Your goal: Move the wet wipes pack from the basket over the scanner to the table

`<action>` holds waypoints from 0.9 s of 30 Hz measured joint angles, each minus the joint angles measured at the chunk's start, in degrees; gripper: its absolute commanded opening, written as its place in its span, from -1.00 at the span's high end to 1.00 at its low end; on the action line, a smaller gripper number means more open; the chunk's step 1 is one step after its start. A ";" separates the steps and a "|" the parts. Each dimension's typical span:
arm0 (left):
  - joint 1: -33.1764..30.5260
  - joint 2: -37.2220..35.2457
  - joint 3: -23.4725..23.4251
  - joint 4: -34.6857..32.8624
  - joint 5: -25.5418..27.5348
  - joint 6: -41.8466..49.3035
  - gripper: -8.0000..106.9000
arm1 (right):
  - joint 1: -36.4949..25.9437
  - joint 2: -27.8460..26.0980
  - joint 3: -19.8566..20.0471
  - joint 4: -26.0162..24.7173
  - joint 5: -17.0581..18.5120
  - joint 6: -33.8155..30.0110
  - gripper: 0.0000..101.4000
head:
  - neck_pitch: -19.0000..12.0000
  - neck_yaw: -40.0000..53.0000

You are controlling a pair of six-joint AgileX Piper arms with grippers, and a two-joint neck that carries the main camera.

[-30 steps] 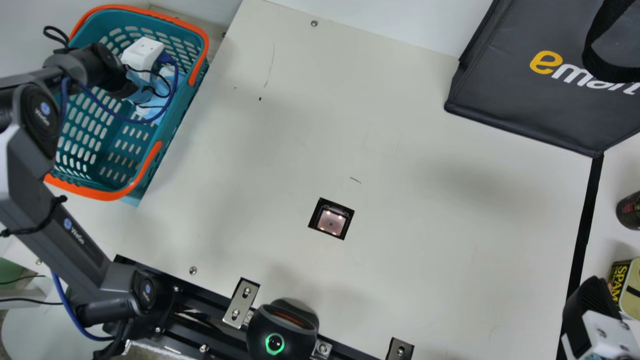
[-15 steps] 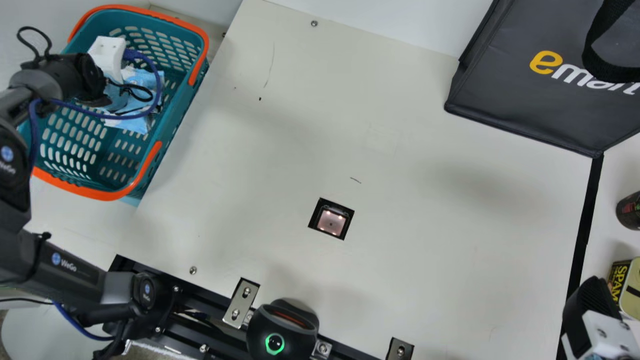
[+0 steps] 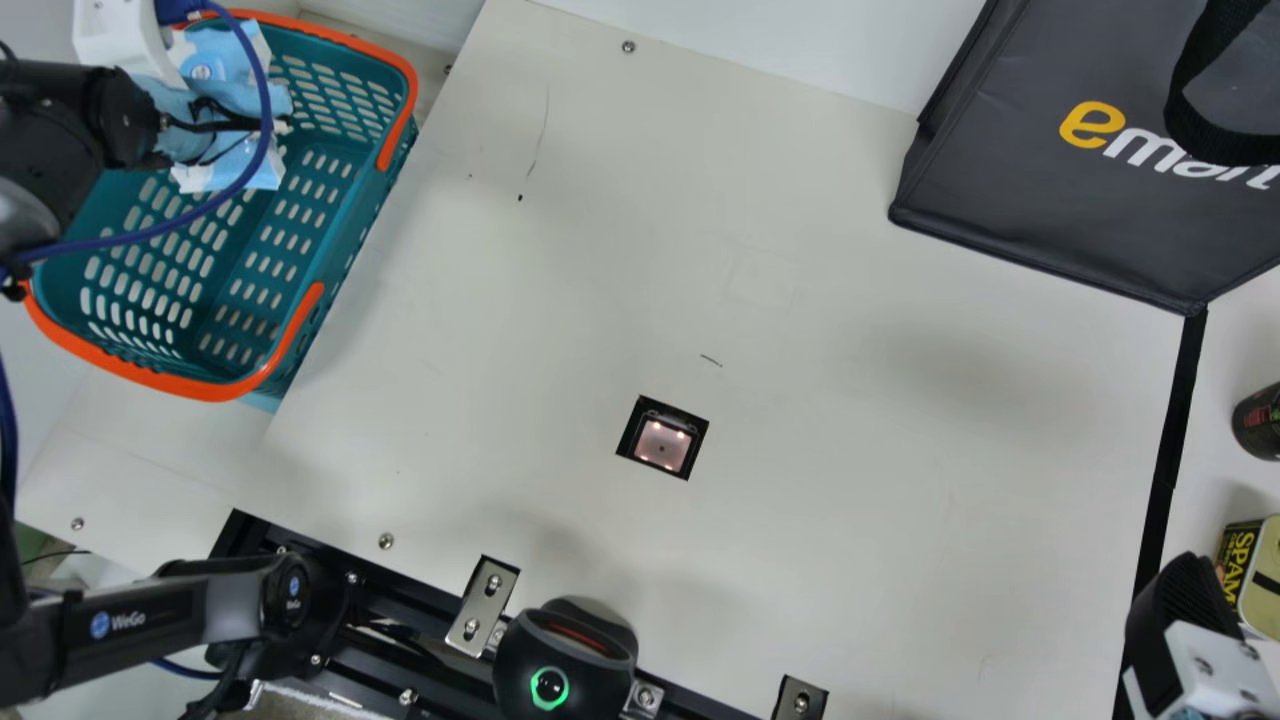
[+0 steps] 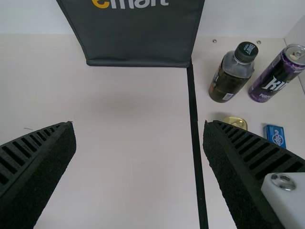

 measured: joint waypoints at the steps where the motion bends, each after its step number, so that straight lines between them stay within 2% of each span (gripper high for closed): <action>1: -0.76 -0.76 -0.67 -0.64 0.97 -0.17 1.00 | 0.00 0.00 0.00 0.00 0.00 0.00 -0.87 | 0.00 0.00; 15: -13.39 -6.44 -7.86 -9.91 15.65 3.15 1.00 | 0.00 0.00 0.00 0.00 0.00 0.00 -0.87 | -0.09 0.00; 27: -29.39 -7.93 -10.05 -12.99 25.98 -3.68 1.00 | 0.00 0.00 0.00 0.00 0.10 0.00 -0.87 | 0.00 0.00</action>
